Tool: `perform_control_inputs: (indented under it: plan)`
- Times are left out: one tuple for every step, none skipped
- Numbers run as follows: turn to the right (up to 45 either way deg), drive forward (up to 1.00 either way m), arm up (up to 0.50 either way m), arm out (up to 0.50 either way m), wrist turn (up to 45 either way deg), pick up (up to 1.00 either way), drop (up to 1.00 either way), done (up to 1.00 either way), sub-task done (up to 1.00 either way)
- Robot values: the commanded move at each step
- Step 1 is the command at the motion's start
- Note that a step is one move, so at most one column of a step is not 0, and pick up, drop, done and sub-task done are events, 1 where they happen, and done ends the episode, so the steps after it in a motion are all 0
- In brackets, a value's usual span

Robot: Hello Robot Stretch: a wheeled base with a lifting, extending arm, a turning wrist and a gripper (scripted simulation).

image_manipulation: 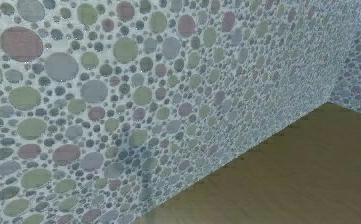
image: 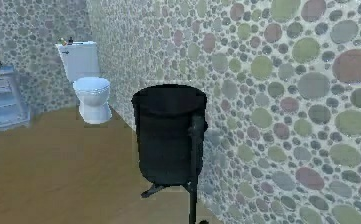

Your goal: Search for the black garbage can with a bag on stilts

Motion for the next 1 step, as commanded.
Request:
perform_control_inputs:
  plan:
    - [0.0,0.00,0.00,0.00,0.0,0.00,0.00,1.00,0.00]
